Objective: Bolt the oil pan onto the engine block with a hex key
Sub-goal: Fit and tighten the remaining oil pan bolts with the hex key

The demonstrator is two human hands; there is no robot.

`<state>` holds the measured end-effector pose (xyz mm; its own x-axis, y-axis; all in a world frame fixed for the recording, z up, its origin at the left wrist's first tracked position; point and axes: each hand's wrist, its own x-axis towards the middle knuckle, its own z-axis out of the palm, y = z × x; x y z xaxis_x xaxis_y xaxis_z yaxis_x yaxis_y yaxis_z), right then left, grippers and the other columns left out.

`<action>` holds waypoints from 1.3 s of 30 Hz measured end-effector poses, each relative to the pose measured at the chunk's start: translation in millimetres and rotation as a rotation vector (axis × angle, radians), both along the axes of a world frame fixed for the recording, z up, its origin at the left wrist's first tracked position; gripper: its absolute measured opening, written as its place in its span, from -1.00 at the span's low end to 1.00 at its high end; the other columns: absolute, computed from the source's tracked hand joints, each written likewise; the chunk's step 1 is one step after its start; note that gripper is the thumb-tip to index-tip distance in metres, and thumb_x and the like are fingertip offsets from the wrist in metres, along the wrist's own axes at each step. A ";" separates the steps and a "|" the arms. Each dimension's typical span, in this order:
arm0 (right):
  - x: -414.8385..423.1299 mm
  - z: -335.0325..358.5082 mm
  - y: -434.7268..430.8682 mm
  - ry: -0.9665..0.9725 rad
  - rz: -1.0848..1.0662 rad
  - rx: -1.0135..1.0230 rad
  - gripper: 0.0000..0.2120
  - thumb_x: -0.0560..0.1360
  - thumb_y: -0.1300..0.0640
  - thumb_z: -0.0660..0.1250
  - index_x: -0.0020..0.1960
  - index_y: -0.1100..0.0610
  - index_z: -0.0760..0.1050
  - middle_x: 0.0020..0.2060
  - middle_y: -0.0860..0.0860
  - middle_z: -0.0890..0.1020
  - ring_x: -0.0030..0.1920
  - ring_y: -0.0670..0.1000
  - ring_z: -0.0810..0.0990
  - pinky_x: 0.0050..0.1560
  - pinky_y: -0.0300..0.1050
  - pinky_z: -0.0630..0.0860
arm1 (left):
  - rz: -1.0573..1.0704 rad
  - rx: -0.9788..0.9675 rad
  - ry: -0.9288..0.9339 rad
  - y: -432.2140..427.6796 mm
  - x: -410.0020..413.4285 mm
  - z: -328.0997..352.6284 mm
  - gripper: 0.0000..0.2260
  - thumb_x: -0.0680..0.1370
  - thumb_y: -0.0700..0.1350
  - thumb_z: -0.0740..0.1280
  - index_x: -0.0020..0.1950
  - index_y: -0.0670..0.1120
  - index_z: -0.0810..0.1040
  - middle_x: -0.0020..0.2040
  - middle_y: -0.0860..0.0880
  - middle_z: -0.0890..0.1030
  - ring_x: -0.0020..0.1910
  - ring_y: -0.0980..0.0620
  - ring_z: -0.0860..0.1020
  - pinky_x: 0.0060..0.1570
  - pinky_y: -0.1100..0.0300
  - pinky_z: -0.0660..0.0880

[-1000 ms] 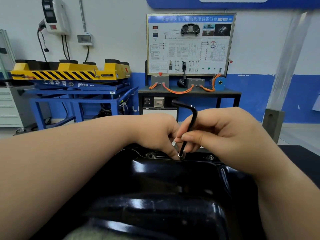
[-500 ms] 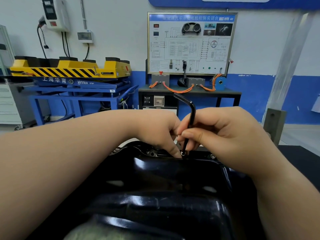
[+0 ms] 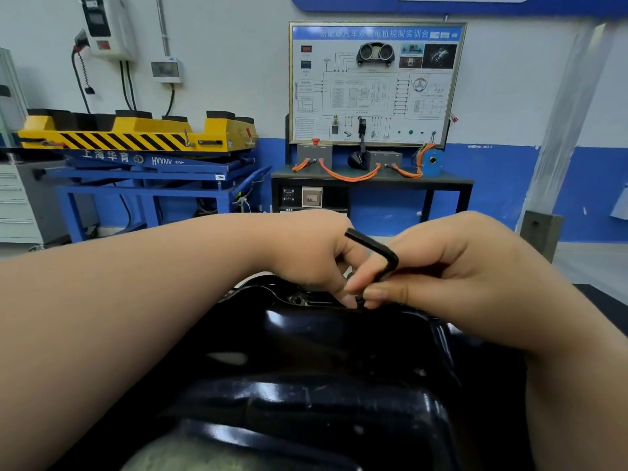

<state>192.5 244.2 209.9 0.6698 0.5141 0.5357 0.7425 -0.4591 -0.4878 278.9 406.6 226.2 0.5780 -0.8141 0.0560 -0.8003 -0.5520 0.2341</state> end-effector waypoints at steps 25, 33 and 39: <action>15.3 -9.1 13.8 -0.229 -0.115 0.135 -0.61 0.27 0.03 0.50 -0.34 0.32 0.41 -0.43 0.08 0.50 -0.39 0.06 0.46 -0.36 -0.05 0.45 | -0.116 -0.537 0.068 28.9 -53.0 53.0 -0.67 0.43 0.17 0.36 -0.32 -0.08 0.55 -0.54 0.02 0.30 -0.57 0.07 0.21 -0.55 0.34 0.19; 12.6 -8.4 17.0 -0.296 -0.180 0.163 -0.67 0.29 0.04 0.48 -0.41 -0.06 0.30 -0.52 -0.12 0.35 -0.42 -0.15 0.38 -0.41 -0.35 0.31 | -0.238 -0.351 0.045 28.0 -70.2 55.4 -0.74 0.28 0.11 0.46 -0.16 0.00 0.62 -0.55 0.09 0.35 -0.56 0.10 0.28 -0.45 0.33 0.30; 15.0 -12.0 18.7 -0.264 -0.152 0.205 -0.67 0.27 0.08 0.49 -0.33 0.32 0.46 -0.40 0.08 0.46 -0.36 0.07 0.46 -0.37 -0.08 0.43 | -0.100 -0.350 0.086 33.3 -60.7 55.6 -0.76 0.26 0.07 0.50 -0.11 0.06 0.64 -0.52 0.02 0.39 -0.57 0.09 0.27 -0.55 0.33 0.25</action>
<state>207.5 262.8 197.8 0.5552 0.2833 0.7819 0.7860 -0.4861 -0.3820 218.1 439.8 281.8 0.5109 -0.8072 0.2955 -0.8156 -0.3467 0.4633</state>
